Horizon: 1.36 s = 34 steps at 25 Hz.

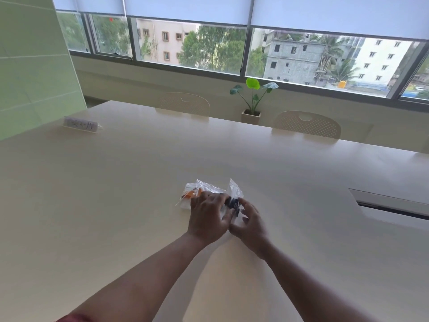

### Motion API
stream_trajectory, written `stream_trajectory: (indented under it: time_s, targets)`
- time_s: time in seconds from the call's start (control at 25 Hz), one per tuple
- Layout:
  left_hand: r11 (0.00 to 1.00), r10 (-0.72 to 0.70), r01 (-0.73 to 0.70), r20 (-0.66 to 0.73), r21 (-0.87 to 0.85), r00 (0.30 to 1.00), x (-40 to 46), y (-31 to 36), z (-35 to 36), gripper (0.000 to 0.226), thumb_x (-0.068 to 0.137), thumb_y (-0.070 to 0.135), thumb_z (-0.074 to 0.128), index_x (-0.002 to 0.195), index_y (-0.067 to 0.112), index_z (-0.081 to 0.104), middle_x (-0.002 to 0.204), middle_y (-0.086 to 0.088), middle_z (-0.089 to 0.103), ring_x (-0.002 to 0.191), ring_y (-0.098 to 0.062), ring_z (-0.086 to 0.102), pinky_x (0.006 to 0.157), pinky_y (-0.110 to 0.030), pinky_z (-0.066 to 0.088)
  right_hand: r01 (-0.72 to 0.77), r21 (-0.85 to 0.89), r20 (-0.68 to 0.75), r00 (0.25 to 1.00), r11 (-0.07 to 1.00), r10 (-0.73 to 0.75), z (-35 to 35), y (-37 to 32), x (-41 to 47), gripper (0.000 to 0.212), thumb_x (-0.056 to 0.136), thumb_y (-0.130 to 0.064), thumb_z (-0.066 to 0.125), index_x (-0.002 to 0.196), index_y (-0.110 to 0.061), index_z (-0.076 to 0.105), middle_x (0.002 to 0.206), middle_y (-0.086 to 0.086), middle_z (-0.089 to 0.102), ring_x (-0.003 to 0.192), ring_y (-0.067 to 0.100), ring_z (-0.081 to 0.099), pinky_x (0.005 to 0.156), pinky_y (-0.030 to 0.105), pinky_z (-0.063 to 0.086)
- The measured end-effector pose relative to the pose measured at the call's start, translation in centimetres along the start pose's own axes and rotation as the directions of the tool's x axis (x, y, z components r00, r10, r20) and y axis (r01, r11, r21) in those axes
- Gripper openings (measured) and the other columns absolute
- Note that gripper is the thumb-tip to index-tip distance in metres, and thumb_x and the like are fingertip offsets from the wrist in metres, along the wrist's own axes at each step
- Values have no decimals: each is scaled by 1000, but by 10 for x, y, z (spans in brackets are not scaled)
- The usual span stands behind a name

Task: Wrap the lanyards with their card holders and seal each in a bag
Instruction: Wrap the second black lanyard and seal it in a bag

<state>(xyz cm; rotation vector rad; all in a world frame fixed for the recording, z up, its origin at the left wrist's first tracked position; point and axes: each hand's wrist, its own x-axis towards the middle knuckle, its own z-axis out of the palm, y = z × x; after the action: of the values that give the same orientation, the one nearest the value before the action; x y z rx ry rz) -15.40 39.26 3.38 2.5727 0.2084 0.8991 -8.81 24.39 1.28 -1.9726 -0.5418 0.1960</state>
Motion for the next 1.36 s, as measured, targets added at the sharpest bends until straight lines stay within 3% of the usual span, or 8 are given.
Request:
stream_trajectory:
  time_s: [0.16, 0.32, 0.56, 0.8, 1.12, 1.36]
  targets:
    - [996, 67, -68, 12, 64, 998, -1, -21, 8, 47, 89, 50, 60, 126, 21, 65, 119, 7, 70, 127, -20, 46, 110, -41, 26, 40, -229, 5, 999, 973, -40, 6, 2, 11, 76, 79, -40, 77, 148, -24, 48, 148, -10, 49, 136, 10, 45, 113, 25, 36]
    - [997, 21, -23, 31, 74, 999, -11, -30, 14, 59, 90, 58, 56, 134, 20, 61, 135, 5, 63, 139, -20, 36, 114, -41, 22, 79, -368, 35, 997, 927, -72, 10, 4, 11, 65, 85, -48, 64, 146, -31, 48, 152, -14, 46, 139, 13, 43, 114, 27, 34]
    - [999, -17, 16, 7, 43, 1000, -13, -29, 13, 65, 87, 62, 55, 133, 18, 61, 141, 0, 58, 142, -21, 32, 115, -41, 23, 64, -493, 48, 998, 868, -46, 15, 4, 9, 80, 81, -63, 47, 155, -34, 34, 164, -9, 30, 148, 15, 30, 118, 28, 26]
    - [999, 9, -8, -32, 52, 999, -12, -33, 16, 59, 87, 61, 57, 126, 18, 65, 135, 2, 62, 137, -23, 43, 112, -44, 31, 51, -487, 42, 998, 872, -35, 14, 3, 9, 97, 71, -71, 55, 157, -36, 26, 169, -6, 13, 152, 19, 24, 118, 35, 30]
    - [997, 19, -16, -42, 71, 999, -16, -33, 16, 56, 86, 60, 59, 126, 22, 62, 134, 6, 59, 139, -23, 42, 108, -43, 31, 92, -465, 54, 996, 880, -76, 13, 6, 7, 96, 72, -69, 56, 156, -34, 27, 169, -7, 10, 151, 18, 17, 118, 34, 26]
    - [984, -163, 161, 22, 81, 986, -28, -30, -1, 65, 86, 65, 55, 138, 27, 52, 146, 9, 50, 141, -21, 38, 108, -45, 32, 121, -419, 59, 993, 900, -106, 9, 7, 5, 96, 70, -71, 53, 155, -33, 29, 168, -8, 13, 150, 17, 15, 117, 33, 26]
